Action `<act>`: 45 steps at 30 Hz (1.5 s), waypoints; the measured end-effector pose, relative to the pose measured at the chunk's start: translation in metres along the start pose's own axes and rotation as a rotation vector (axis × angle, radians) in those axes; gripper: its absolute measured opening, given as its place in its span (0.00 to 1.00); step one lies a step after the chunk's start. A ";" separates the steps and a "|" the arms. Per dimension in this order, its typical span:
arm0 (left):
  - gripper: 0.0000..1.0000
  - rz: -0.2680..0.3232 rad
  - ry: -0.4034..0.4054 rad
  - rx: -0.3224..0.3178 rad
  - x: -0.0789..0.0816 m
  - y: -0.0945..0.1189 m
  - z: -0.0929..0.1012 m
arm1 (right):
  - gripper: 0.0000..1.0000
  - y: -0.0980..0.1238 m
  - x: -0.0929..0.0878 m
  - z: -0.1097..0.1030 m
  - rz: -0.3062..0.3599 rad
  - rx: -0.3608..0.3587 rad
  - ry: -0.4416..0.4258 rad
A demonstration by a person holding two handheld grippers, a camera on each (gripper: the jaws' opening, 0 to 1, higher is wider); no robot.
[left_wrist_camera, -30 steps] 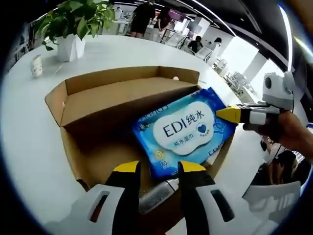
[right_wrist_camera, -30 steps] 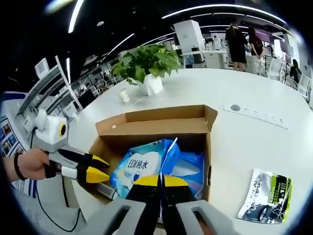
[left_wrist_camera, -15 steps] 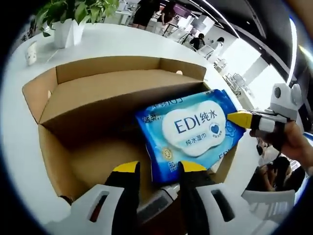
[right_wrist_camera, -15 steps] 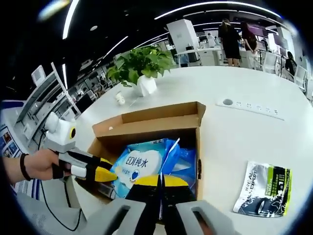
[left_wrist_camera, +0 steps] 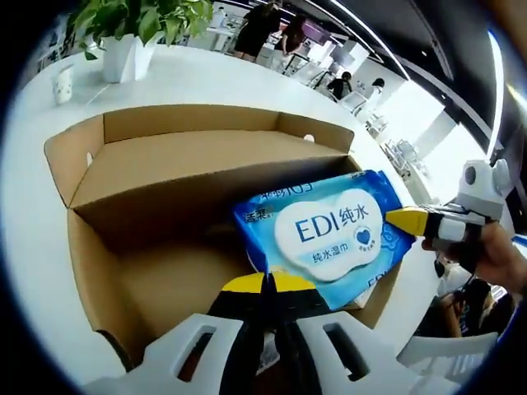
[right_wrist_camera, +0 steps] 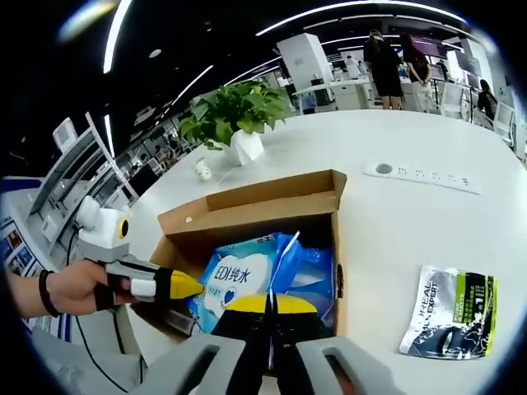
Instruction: Operate the shoe box by opening the lid, removing the specified soft item, and placing it in the target area until the item is outside and the box remains undamaged.
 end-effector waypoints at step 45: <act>0.00 0.197 -0.064 0.005 0.074 0.054 0.023 | 0.00 0.042 0.032 -0.013 0.146 0.051 -0.051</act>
Point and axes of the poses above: the point that each gripper's makers call its tool centre point, and the gripper's own axes: y roughly backward along the fingers, z roughly to its right, x roughly out of its top, the point moved 1 cm from there along y, roughly backward along the fingers, and after that the axes turned 11 degrees about -y, right-handed, at the moved point
